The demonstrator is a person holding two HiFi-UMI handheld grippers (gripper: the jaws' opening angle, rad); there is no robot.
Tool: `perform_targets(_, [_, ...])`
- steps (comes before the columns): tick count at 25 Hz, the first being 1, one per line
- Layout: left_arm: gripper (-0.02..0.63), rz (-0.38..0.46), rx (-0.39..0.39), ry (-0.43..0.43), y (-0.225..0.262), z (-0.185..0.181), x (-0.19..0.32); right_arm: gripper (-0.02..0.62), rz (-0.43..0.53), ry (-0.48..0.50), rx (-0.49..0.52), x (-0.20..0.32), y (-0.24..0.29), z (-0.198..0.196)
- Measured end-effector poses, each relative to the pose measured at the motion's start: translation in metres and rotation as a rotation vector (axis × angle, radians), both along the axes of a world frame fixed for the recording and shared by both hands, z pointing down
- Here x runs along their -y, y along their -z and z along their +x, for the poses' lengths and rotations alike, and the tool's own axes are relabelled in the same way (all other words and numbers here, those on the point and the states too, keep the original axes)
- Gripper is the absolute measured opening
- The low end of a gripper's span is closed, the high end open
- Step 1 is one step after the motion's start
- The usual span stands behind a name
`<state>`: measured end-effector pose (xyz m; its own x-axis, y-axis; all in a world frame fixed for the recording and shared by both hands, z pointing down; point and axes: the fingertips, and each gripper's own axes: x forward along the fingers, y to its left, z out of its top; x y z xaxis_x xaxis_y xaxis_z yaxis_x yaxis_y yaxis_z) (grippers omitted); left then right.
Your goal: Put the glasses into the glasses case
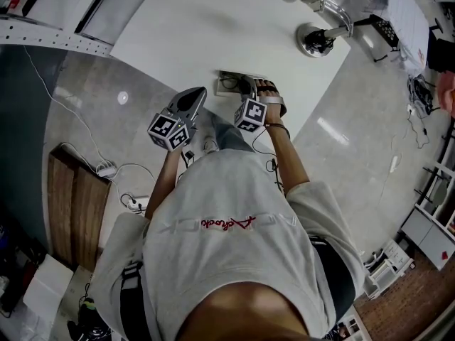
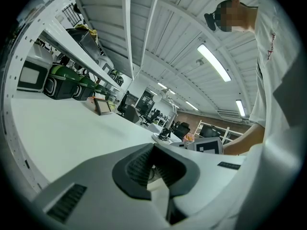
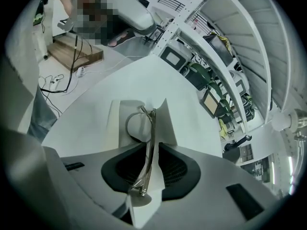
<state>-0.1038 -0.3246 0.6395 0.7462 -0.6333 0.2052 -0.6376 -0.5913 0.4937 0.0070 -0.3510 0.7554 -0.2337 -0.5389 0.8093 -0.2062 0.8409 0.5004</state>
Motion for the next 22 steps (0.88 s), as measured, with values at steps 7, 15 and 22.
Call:
perform_targets(7, [0.008, 0.016, 0.0, -0.007, 0.006, 0.002, -0.003, 0.137, 0.013, 0.001, 0.028, -0.002, 0.013, -0.004])
perform_targets(15, [0.008, 0.066, -0.001, -0.016, 0.02, 0.003, -0.008, 0.129, 0.089, -0.015, 0.041, -0.007, 0.033, -0.003])
perform_targets(22, [0.008, 0.124, -0.005, -0.034, 0.04, 0.009, -0.023, 0.021, 0.173, -0.052, 0.09, -0.019, 0.058, -0.005])
